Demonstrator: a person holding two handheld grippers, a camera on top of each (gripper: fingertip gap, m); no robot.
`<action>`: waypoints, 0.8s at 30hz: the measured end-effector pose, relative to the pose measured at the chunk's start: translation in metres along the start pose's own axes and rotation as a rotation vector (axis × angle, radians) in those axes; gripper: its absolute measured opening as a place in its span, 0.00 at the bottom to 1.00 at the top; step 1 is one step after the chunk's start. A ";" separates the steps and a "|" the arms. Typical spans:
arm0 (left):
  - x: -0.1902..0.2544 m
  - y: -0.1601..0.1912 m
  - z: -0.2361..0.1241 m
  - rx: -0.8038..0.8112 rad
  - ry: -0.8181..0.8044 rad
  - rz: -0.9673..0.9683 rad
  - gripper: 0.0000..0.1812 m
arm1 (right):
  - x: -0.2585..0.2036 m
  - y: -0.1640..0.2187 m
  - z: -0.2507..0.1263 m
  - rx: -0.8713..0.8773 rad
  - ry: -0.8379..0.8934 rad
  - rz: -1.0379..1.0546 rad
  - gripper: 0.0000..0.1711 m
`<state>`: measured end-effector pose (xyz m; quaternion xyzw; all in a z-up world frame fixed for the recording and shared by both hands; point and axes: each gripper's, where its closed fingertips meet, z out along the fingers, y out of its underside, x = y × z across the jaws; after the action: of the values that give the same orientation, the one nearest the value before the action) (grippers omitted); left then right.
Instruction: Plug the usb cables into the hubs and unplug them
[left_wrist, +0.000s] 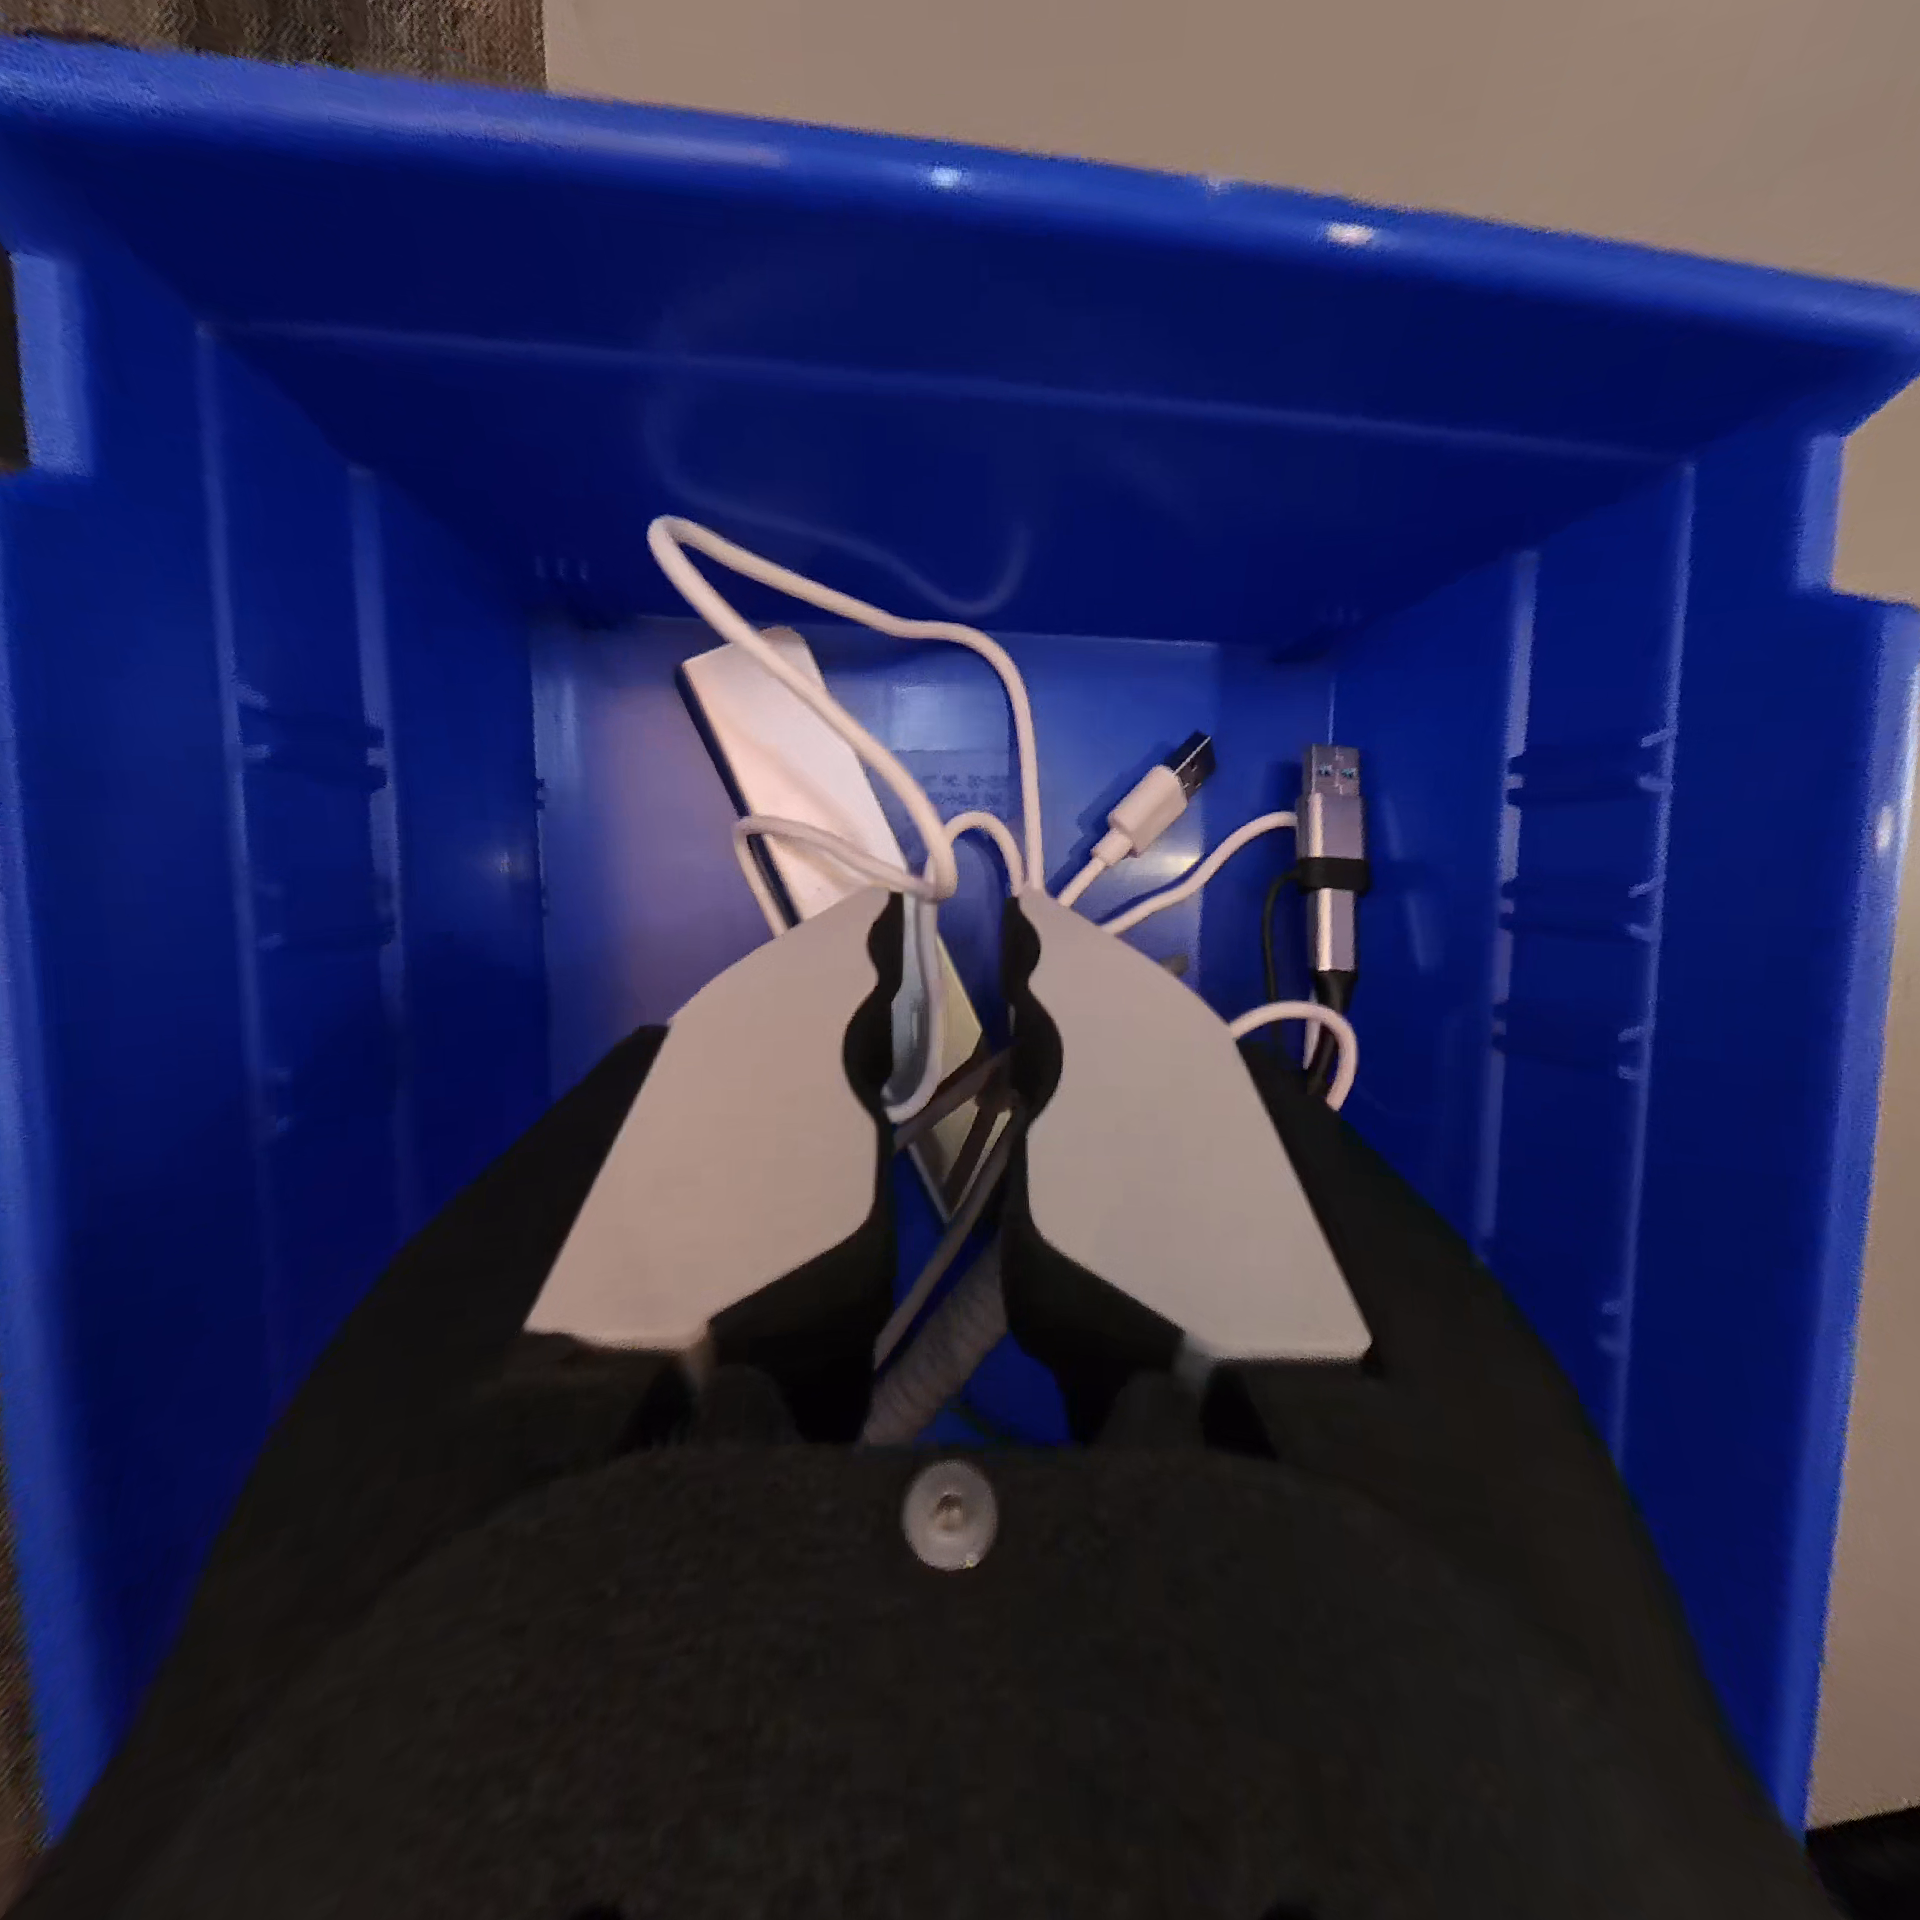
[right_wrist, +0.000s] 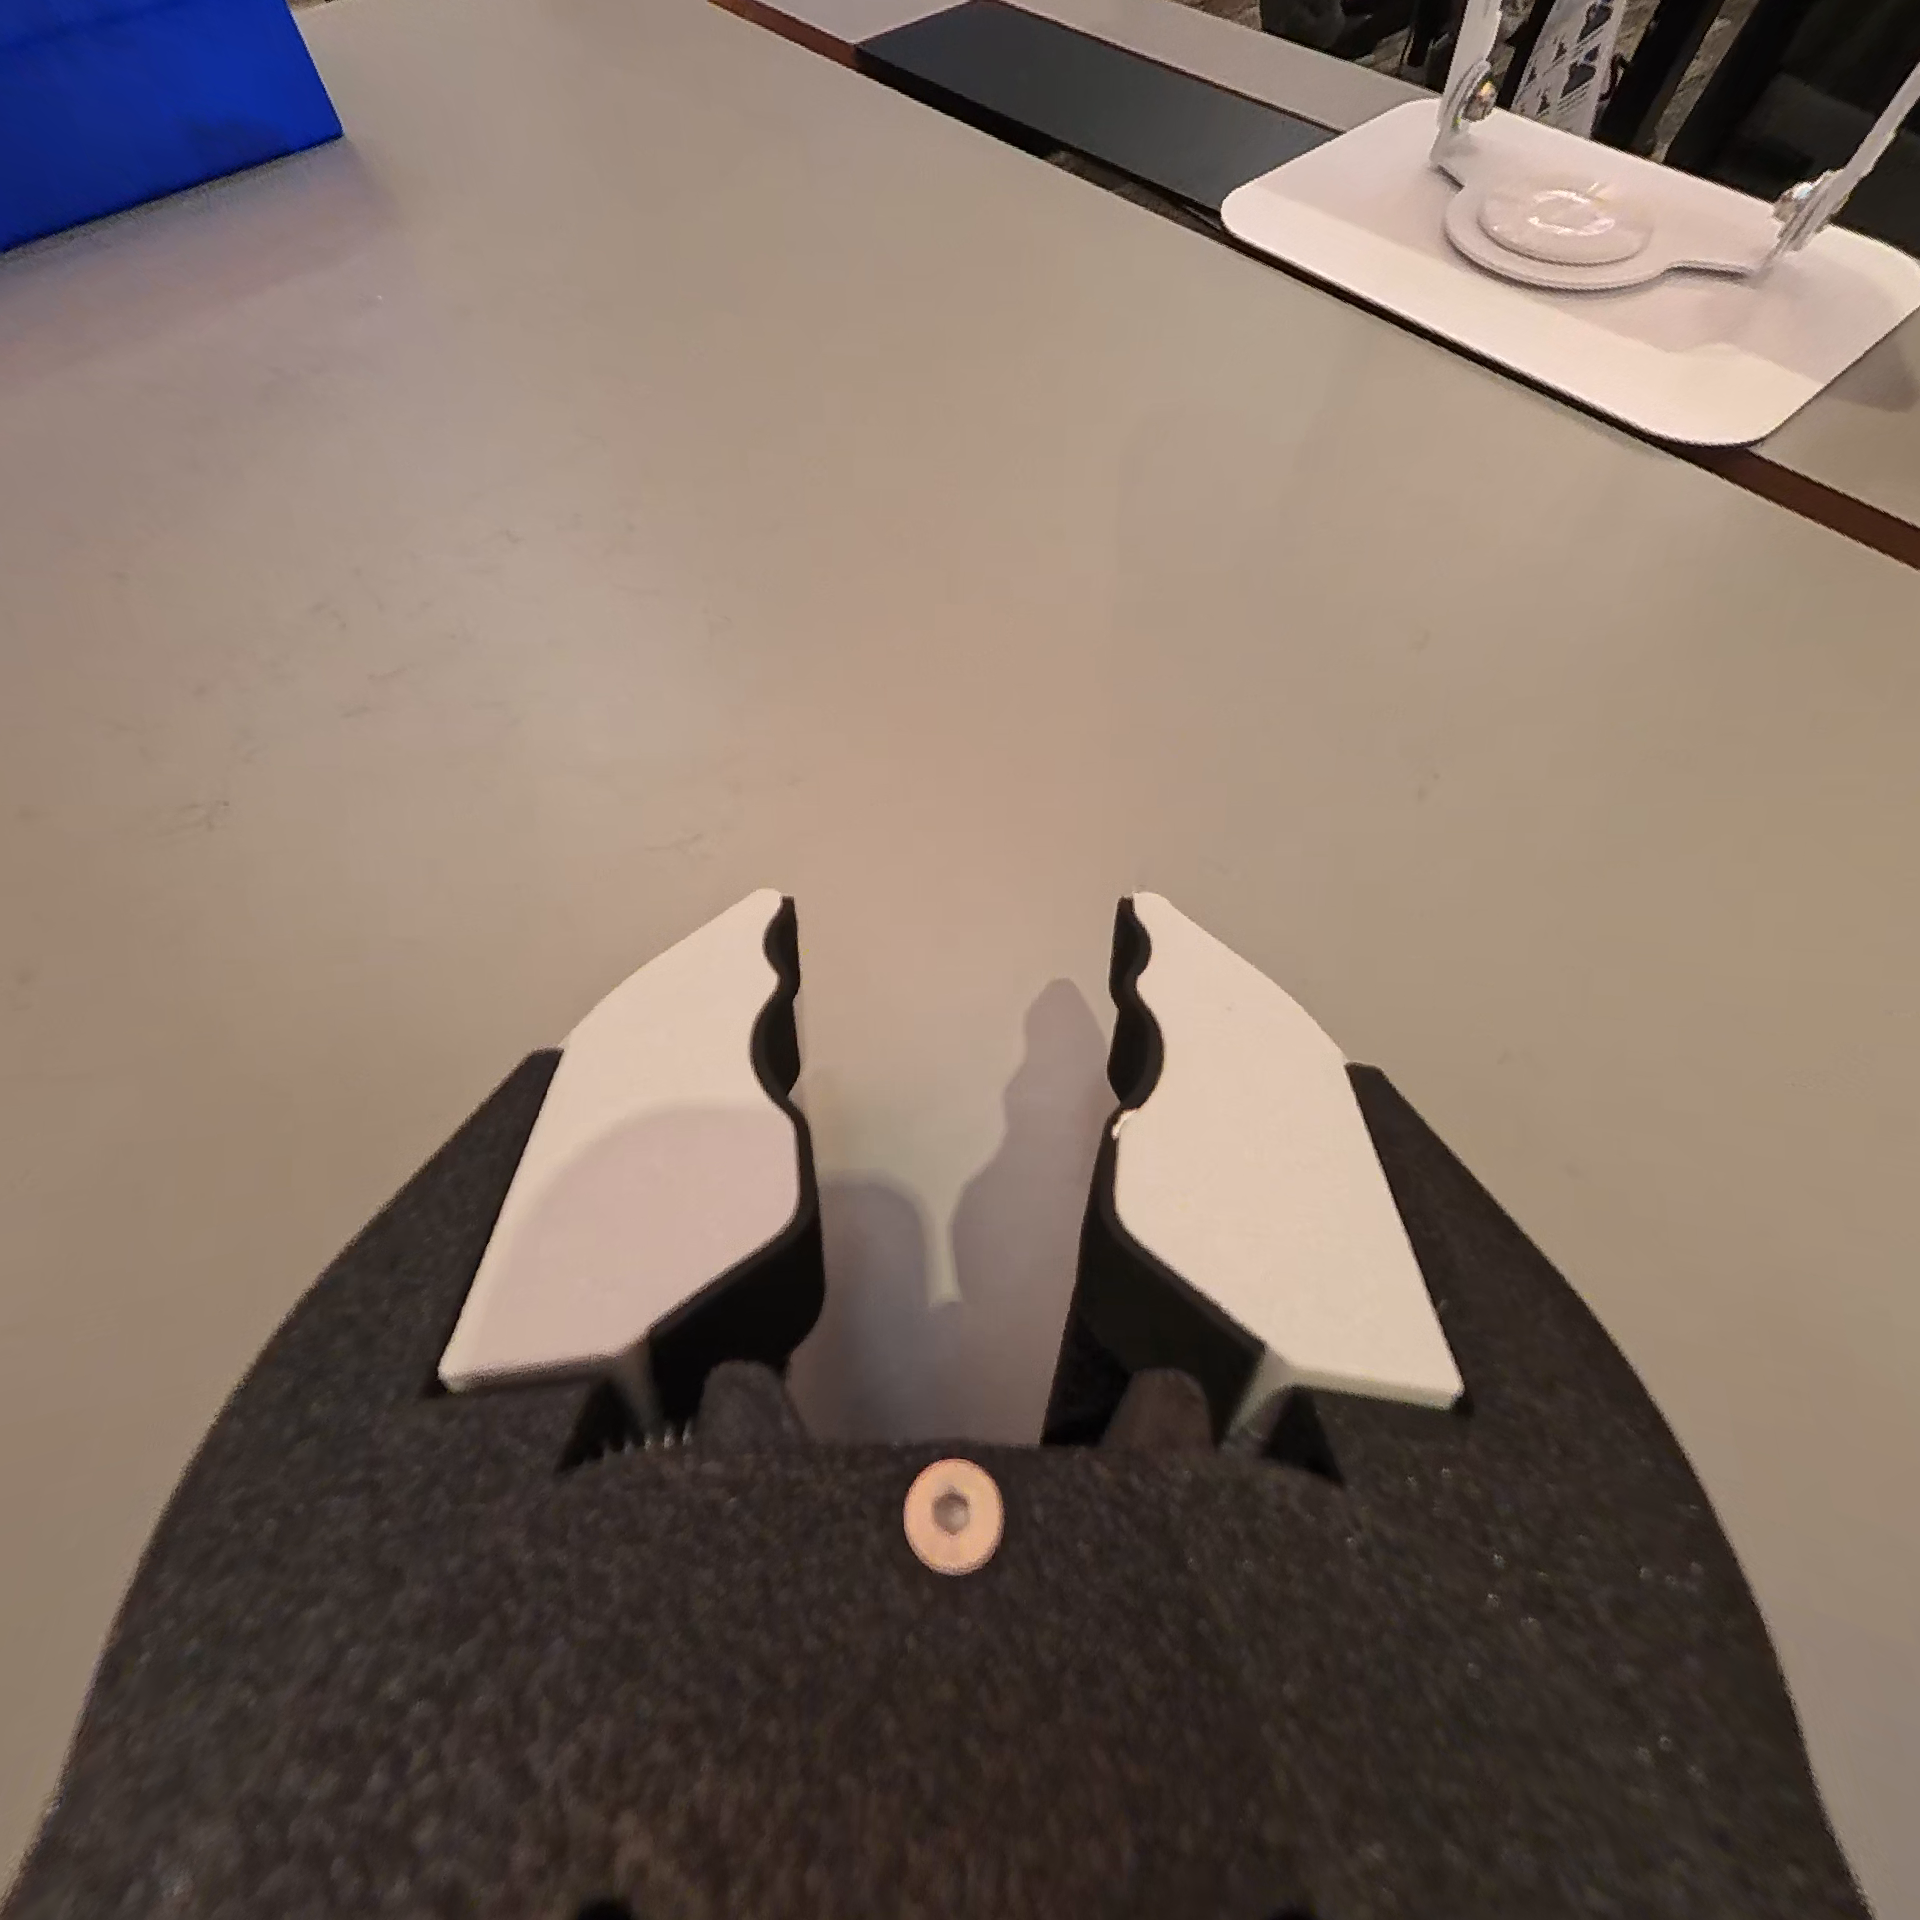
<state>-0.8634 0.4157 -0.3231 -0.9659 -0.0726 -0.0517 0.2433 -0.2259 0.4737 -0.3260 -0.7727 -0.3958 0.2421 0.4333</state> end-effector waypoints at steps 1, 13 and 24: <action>0.002 -0.002 0.000 0.009 0.011 0.002 0.09 | 0.000 0.001 0.000 -0.003 0.001 -0.001 0.33; 0.034 -0.014 0.017 -0.021 0.208 0.059 0.08 | -0.001 0.001 0.001 -0.007 -0.010 0.004 0.33; -0.021 -0.010 0.018 -0.036 0.040 -0.038 0.08 | 0.000 0.005 0.003 -0.025 -0.012 0.015 0.33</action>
<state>-0.8843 0.4311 -0.3373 -0.9673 -0.0850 -0.0767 0.2264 -0.2261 0.4740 -0.3324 -0.7795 -0.3956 0.2449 0.4194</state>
